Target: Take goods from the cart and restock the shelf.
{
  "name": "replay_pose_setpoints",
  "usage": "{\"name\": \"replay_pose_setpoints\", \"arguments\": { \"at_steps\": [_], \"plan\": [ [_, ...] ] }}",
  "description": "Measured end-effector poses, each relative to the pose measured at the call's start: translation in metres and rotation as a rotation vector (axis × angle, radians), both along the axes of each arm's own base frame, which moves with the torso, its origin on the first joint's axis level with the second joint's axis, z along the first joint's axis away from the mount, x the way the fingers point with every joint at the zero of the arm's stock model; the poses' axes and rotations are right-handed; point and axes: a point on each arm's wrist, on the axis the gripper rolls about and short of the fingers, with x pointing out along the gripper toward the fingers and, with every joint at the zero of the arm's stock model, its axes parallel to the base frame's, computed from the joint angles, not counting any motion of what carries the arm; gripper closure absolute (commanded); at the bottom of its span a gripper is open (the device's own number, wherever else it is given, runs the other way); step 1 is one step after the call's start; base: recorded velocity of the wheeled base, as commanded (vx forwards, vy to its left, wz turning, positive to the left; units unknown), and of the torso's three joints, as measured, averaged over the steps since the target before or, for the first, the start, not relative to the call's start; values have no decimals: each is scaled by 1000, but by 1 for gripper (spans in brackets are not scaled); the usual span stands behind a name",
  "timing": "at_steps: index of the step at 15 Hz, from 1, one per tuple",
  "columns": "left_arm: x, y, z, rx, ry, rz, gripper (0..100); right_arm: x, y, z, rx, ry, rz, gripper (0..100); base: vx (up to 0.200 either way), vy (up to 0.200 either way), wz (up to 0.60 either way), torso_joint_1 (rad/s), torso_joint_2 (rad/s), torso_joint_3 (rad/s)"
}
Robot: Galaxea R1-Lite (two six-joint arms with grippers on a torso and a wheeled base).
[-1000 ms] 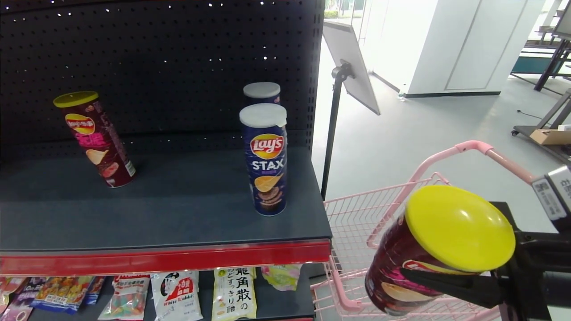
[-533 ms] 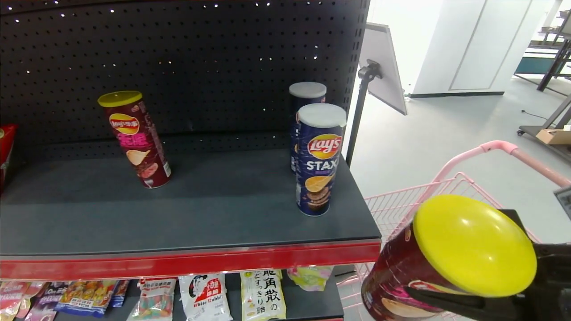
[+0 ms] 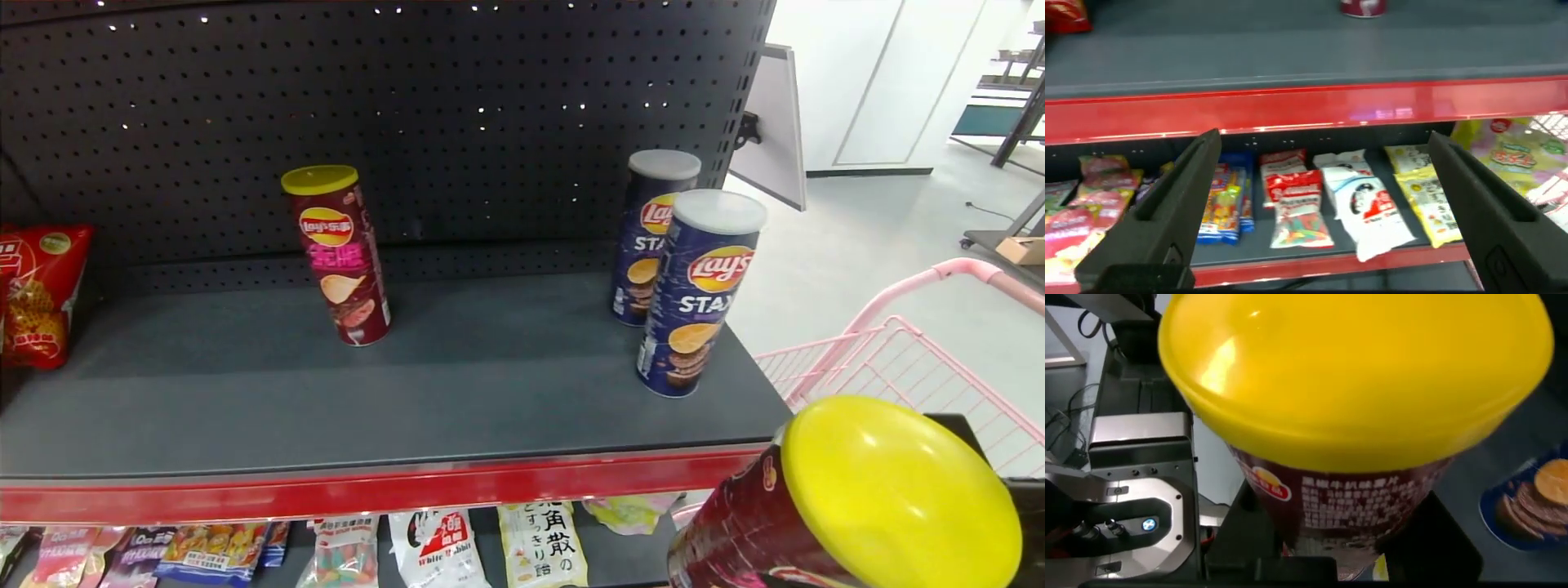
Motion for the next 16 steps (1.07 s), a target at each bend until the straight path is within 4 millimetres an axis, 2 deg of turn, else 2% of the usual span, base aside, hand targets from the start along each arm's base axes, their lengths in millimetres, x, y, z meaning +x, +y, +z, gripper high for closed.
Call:
{"name": "replay_pose_setpoints", "arguments": {
  "at_steps": [13,16],
  "plan": [
    [0,0,0,1,0,0,0,-2,1,-6,-15,20,21,100,0,200,0,3,-1,2],
    [0,0,0,1,0,0,0,-3,1,-11,-26,31,20,100,0,0,0,0,0,0]
  ]
}}
